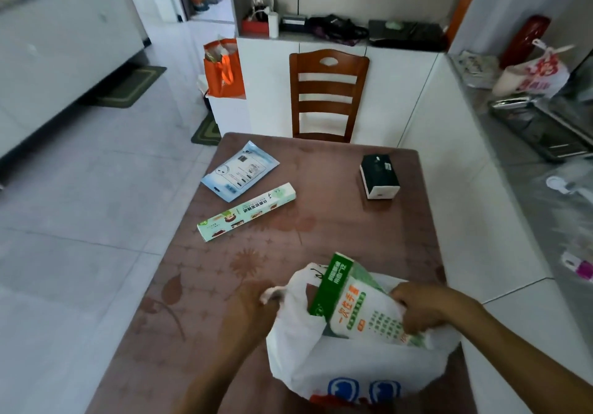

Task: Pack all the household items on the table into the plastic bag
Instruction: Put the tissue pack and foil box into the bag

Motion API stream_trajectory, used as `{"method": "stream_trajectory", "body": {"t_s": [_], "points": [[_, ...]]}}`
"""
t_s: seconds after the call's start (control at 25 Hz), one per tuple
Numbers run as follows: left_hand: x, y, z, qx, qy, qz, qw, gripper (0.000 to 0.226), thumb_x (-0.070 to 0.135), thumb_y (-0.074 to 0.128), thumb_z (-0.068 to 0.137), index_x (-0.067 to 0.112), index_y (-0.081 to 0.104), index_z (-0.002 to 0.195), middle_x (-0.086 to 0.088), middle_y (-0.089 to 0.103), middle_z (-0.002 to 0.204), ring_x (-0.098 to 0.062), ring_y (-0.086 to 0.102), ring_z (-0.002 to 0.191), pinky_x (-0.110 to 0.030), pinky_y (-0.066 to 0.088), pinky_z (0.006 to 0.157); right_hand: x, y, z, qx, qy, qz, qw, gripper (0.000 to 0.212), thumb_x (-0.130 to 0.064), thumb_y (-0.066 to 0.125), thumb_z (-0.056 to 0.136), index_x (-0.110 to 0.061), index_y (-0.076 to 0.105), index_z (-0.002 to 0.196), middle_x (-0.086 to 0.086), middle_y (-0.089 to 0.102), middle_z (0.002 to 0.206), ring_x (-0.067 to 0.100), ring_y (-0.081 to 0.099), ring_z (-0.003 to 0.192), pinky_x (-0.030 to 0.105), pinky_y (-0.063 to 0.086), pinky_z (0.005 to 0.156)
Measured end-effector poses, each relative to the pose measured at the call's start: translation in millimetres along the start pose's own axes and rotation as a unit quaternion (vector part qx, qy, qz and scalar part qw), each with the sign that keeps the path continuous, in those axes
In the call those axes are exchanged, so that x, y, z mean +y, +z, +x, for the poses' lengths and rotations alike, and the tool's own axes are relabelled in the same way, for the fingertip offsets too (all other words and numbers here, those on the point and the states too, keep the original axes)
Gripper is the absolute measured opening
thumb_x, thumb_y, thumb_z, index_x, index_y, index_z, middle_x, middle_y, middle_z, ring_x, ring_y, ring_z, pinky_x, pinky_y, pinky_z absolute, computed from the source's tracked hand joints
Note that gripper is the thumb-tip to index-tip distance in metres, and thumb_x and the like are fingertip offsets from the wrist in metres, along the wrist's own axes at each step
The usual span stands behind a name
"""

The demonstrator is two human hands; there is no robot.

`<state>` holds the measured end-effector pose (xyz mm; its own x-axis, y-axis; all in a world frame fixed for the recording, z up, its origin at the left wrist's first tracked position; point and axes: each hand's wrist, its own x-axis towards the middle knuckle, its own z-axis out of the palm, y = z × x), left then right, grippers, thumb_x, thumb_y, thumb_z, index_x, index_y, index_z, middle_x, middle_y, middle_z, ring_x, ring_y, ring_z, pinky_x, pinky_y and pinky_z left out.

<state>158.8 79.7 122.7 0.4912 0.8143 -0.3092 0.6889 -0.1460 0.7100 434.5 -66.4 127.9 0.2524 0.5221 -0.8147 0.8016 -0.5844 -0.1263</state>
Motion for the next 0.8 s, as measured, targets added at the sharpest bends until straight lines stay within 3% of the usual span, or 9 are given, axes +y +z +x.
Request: {"method": "stream_trajectory", "body": {"t_s": [0.12, 0.24, 0.32, 0.44, 0.52, 0.6, 0.68, 0.72, 0.8], "points": [[19.9, -18.5, 2.0, 0.180, 0.075, -0.086, 0.977, 0.027, -0.010, 0.056, 0.086, 0.011, 0.073, 0.087, -0.001, 0.069, 0.083, -0.017, 0.065, 0.073, -0.022, 0.052, 0.063, 6.4, -1.4, -10.3, 0.024, -0.010, 0.032, 0.999, 0.056, -0.025, 0.072, 0.072, -0.031, 0.055, 0.126, -0.004, 0.064, 0.124, 0.012, 0.060, 0.096, 0.023, 0.047, 0.074], [47.5, -32.7, 6.1, 0.233, 0.053, -0.079, 0.968, 0.014, 0.017, 0.071, 0.084, 0.028, 0.067, 0.078, 0.007, 0.069, 0.072, -0.014, 0.065, 0.055, -0.028, 0.055, 0.047, -0.3, 14.7, -14.2, 0.017, -0.001, -0.063, 0.998, 0.066, -0.021, 0.070, 0.078, -0.027, 0.045, 0.139, 0.004, 0.059, 0.132, 0.021, 0.059, 0.111, 0.029, 0.048, 0.086], [59.0, -25.7, 8.8, 0.160, 0.041, -0.078, 0.983, 0.015, 0.029, 0.072, 0.082, 0.024, 0.065, 0.069, 0.002, 0.066, 0.059, -0.014, 0.064, 0.048, -0.033, 0.058, 0.047, -12.6, 28.7, -14.4, 0.012, -0.049, -0.074, 0.996, 0.065, -0.021, 0.068, 0.081, -0.026, 0.041, 0.141, 0.006, 0.055, 0.137, 0.024, 0.055, 0.118, 0.033, 0.046, 0.095], [63.2, -8.3, 4.9, 0.024, -0.035, -0.171, 0.984, 0.041, 0.045, 0.056, 0.091, 0.016, 0.074, 0.069, -0.002, 0.074, 0.066, -0.015, 0.067, 0.061, -0.036, 0.058, 0.061, -30.9, 36.4, -14.5, 0.040, -0.133, 0.090, 0.986, 0.049, -0.027, 0.065, 0.084, -0.032, 0.048, 0.130, 0.000, 0.061, 0.126, 0.018, 0.061, 0.104, 0.031, 0.050, 0.084], [58.4, -0.8, -1.5, -0.020, -0.074, -0.237, 0.969, 0.053, 0.053, 0.039, 0.096, 0.019, 0.077, 0.080, -0.002, 0.078, 0.084, -0.021, 0.071, 0.079, -0.034, 0.054, 0.074, -39.0, 38.6, -11.4, 0.115, -0.108, 0.097, 0.983, 0.037, -0.033, 0.056, 0.092, -0.027, 0.050, 0.127, 0.001, 0.066, 0.116, 0.019, 0.064, 0.097, 0.034, 0.051, 0.081], [55.3, -3.3, -6.8, -0.082, -0.083, -0.335, 0.935, 0.062, 0.059, 0.026, 0.097, 0.019, 0.075, 0.097, -0.010, 0.077, 0.097, -0.028, 0.073, 0.088, -0.037, 0.052, 0.080, -38.5, 41.3, -7.7, 0.200, -0.025, -0.021, 0.979, 0.044, -0.039, 0.051, 0.093, -0.022, 0.045, 0.133, 0.005, 0.061, 0.127, 0.026, 0.057, 0.113, 0.042, 0.045, 0.094], [52.3, -13.7, -14.2, -0.145, -0.089, -0.467, 0.868, 0.066, 0.060, 0.028, 0.096, 0.013, 0.072, 0.105, -0.017, 0.075, 0.092, -0.033, 0.072, 0.082, -0.038, 0.055, 0.073, -28.5, 42.8, -7.8, 0.199, 0.052, -0.105, 0.973, 0.063, -0.046, 0.054, 0.088, -0.022, 0.035, 0.143, 0.008, 0.044, 0.145, 0.034, 0.039, 0.133, 0.055, 0.029, 0.108], [51.7, -21.3, -18.3, -0.148, -0.082, -0.486, 0.858, 0.063, 0.059, 0.035, 0.094, 0.010, 0.073, 0.100, -0.015, 0.073, 0.079, -0.030, 0.068, 0.070, -0.034, 0.056, 0.064, -20.9, 39.7, -11.0, 0.208, 0.075, -0.142, 0.965, 0.070, -0.048, 0.056, 0.086, -0.023, 0.030, 0.146, 0.009, 0.036, 0.150, 0.035, 0.031, 0.138, 0.058, 0.021, 0.110], [53.4, -36.0, -22.7, -0.107, -0.059, -0.430, 0.894, 0.048, 0.054, 0.054, 0.085, 0.010, 0.071, 0.077, -0.002, 0.053, 0.054, -0.016, 0.048, 0.051, -0.026, 0.045, 0.049, -6.4, 27.3, -20.3, 0.269, 0.084, -0.159, 0.946, 0.073, -0.042, 0.061, 0.083, -0.025, 0.026, 0.146, 0.011, 0.031, 0.152, 0.035, 0.028, 0.138, 0.054, 0.019, 0.110]]}}
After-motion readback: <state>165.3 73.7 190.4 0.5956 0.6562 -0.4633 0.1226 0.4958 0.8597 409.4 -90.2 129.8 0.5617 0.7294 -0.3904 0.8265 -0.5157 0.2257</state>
